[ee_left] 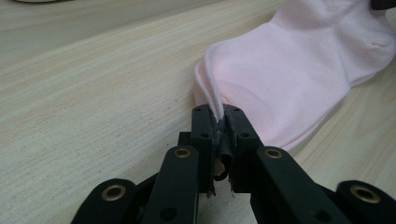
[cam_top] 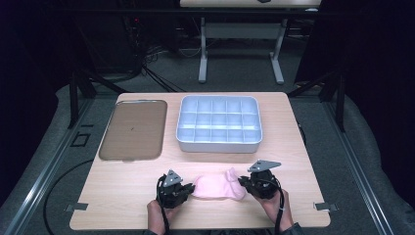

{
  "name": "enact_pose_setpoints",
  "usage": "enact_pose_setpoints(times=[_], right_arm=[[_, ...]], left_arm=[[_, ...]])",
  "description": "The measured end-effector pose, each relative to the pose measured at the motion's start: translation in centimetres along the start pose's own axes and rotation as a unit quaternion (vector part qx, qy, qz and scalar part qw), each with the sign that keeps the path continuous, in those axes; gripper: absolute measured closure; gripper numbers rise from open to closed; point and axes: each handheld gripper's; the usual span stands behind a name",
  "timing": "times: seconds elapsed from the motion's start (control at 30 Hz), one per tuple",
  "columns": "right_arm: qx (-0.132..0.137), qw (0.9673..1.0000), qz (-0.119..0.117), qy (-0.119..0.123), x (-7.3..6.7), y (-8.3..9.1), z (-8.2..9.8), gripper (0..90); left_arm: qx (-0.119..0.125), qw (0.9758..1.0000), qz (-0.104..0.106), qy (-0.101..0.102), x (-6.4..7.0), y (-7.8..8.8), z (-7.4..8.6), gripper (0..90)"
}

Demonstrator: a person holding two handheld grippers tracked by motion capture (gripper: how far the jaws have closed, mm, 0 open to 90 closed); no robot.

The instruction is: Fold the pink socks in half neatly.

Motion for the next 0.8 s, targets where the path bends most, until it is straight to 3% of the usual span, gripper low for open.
enact_pose_setpoints(times=[0.17, 0.33, 0.37, 0.43, 0.47, 0.57, 0.67, 0.8], right_arm=[[-0.015, 0.9999, -0.002, -0.004, 0.0, -1.4, 0.2, 83.9], [-0.039, 0.9990, 0.021, -0.008, 0.6, -2.8, 1.1, 81.9], [-0.033, 0.9991, 0.026, -0.013, 0.7, -2.8, 1.2, 76.5], [-0.037, 0.9988, 0.031, -0.006, 0.8, -2.7, 1.2, 73.8], [-0.035, 0.9984, 0.045, -0.005, 0.6, -2.7, 1.1, 69.1], [-0.044, 0.9978, 0.049, 0.001, 0.7, -2.8, 1.2, 65.7], [-0.049, 0.9981, 0.028, -0.024, 1.4, -2.9, 1.3, 66.4], [-0.052, 0.9982, 0.019, -0.025, 1.5, -3.0, 1.2, 73.2]], left_arm=[[0.001, 1.0000, 0.000, 0.001, 0.0, 0.0, 0.0, 83.4], [0.000, 1.0000, 0.000, 0.001, 0.0, 0.0, 0.0, 83.3], [0.000, 1.0000, 0.000, -0.003, 0.0, 0.0, 0.0, 83.3], [0.001, 1.0000, -0.001, -0.004, 0.0, 0.0, 0.0, 83.3], [0.001, 1.0000, -0.001, -0.004, 0.0, 0.0, 0.0, 83.3], [0.000, 1.0000, -0.001, -0.004, 0.0, 0.0, 0.0, 83.3], [0.000, 1.0000, -0.001, -0.004, 0.0, 0.0, 0.0, 83.3], [0.001, 1.0000, -0.001, -0.004, 0.0, 0.0, 0.0, 83.3]])
Point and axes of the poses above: each handheld gripper's, and its own axes: y roughly backward along the jaws, z roughly out of its underside, x roughly to its right, and after that the axes turned 6 degrees about z, right-handed
